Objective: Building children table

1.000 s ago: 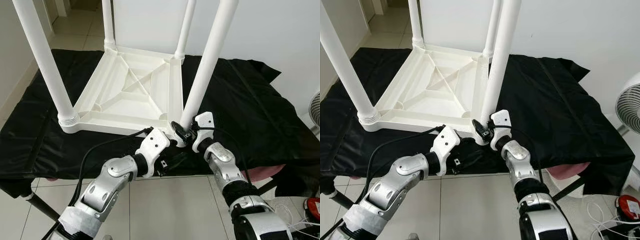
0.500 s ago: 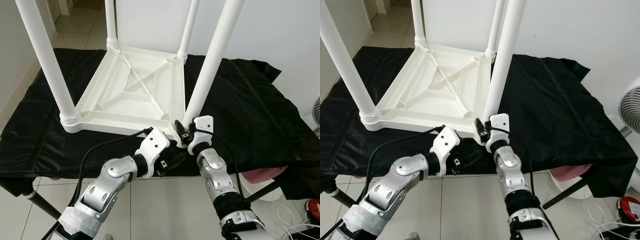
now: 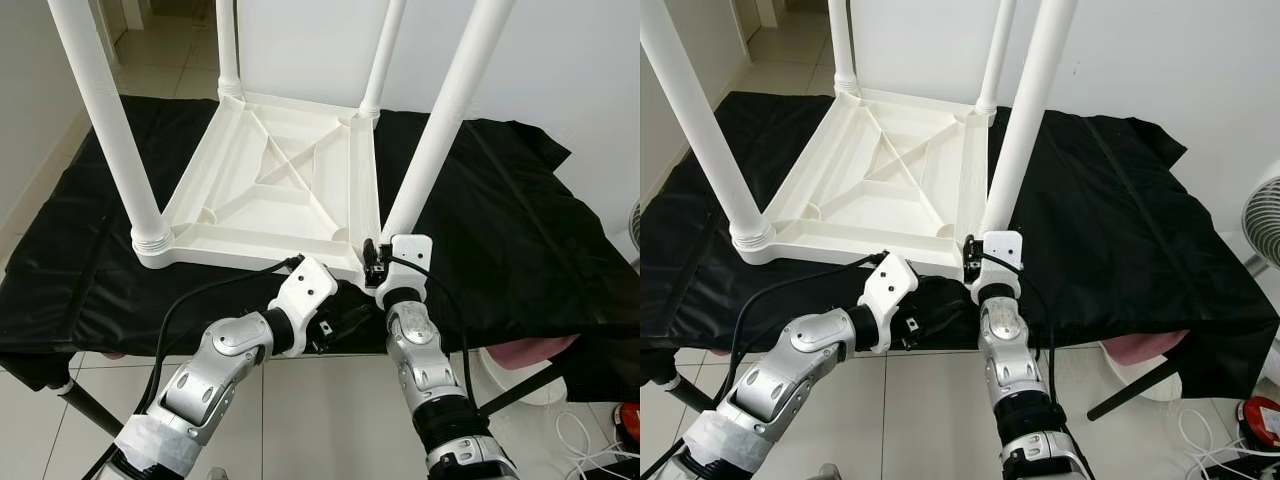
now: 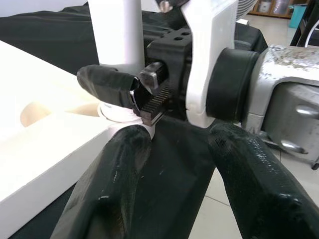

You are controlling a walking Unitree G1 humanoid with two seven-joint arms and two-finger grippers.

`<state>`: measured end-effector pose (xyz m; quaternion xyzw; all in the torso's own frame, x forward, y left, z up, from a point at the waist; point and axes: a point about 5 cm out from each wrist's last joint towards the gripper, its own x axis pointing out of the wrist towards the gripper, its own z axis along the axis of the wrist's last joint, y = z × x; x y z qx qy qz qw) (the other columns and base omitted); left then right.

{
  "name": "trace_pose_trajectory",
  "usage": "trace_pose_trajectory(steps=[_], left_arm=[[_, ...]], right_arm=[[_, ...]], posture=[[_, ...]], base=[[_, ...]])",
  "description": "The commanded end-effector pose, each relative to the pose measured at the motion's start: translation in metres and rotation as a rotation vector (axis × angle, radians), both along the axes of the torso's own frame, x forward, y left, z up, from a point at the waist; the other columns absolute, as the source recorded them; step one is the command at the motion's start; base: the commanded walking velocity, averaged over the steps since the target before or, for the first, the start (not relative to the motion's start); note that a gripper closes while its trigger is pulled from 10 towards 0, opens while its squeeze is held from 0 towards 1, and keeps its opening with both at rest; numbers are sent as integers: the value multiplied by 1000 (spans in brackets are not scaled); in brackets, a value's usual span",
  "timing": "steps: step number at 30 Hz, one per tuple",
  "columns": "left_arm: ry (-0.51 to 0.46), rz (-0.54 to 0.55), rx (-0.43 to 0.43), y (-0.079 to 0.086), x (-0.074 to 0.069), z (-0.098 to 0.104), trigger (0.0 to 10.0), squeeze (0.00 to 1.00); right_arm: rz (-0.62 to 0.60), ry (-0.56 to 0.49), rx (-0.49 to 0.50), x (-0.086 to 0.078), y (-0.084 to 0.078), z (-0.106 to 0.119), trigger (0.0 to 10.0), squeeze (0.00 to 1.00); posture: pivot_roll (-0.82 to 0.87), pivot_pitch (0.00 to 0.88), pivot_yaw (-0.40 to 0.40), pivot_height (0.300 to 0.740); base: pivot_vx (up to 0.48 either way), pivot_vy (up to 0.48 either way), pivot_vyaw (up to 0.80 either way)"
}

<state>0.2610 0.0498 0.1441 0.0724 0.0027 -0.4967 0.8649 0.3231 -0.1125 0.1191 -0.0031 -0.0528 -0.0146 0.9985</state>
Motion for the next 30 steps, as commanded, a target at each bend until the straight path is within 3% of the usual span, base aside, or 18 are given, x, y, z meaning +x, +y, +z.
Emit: trace_pose_trajectory(steps=[1,15,16,22,23,24,26,27,29,30], left_arm=[[7,-25,7,-1,-3,-1,10000,0],[14,-22,6,-1,-6,-3,10000,0],[16,-25,6,-2,-7,-3,10000,0],[16,-28,6,-2,-7,-3,10000,0],[17,-28,6,-2,-8,-3,10000,0],[17,-29,6,-2,-9,-3,10000,0],[18,-30,7,-1,-9,-3,10000,0],[19,-32,9,-1,-9,-4,10000,0],[19,-32,11,-1,-10,-4,10000,0],[19,-33,13,-1,-10,-4,10000,0]], right_arm=[[-40,4,-4,-2,-10,-1,10000,1000],[8,-57,-57,-27,-16,4,10000,1000],[31,-65,-60,-33,-17,3,10000,0],[105,-79,-70,-52,-19,0,9647,0],[111,-77,-84,-56,-20,-2,8039,0],[125,-73,-113,-59,-22,-5,4824,0],[144,-65,-144,-64,-23,-8,4824,0],[169,-62,-147,-67,-23,-9,3451,0],[185,-60,-146,-68,-22,-10,3451,0],[217,-68,-180,-70,-21,-10,0,0]], posture=[[37,0,-70,740],[36,4,-77,740],[28,5,-79,740],[27,6,-85,740],[29,5,-83,740],[29,3,-81,740],[28,2,-79,740],[27,0,-77,740],[27,0,-76,740],[26,0,-75,740]], base=[[0,0,0],[0,0,0],[0,0,0],[0,0,0],[0,0,0],[0,0,0],[0,0,0],[0,0,0],[0,0,0],[0,0,0]])
